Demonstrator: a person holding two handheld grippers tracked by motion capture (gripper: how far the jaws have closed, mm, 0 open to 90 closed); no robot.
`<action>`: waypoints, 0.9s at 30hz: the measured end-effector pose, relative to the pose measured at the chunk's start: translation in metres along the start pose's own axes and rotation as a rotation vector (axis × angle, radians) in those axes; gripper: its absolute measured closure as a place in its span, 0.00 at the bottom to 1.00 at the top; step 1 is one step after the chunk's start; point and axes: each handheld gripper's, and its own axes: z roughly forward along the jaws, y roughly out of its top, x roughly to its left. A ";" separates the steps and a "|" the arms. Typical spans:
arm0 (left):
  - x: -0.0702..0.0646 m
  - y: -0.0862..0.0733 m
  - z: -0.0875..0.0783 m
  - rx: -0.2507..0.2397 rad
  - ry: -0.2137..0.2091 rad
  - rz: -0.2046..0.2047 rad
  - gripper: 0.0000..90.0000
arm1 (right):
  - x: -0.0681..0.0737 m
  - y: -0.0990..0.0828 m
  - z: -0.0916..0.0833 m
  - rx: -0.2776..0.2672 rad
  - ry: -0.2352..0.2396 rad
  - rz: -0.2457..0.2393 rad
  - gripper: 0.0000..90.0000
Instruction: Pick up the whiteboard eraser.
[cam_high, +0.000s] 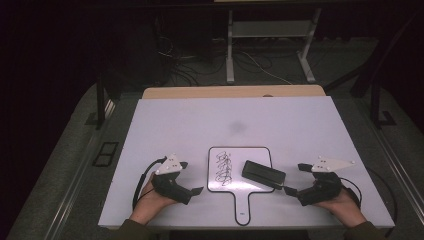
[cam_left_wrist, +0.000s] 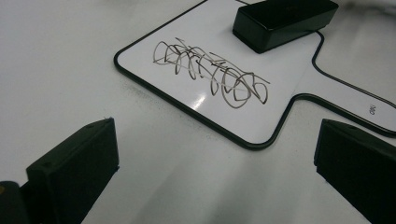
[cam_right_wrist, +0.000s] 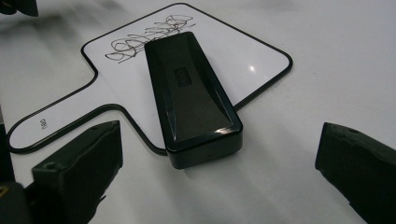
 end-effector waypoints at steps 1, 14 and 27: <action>0.000 0.000 0.000 -0.004 -0.002 -0.001 0.00 | 0.000 0.000 0.000 -0.001 0.001 0.001 0.00; 0.004 0.002 -0.006 -0.027 0.002 -0.019 0.00 | -0.002 0.005 0.000 0.004 0.014 -0.010 0.00; 0.002 0.002 -0.005 -0.010 0.009 -0.019 0.00 | -0.001 0.015 0.002 0.001 0.012 -0.021 0.00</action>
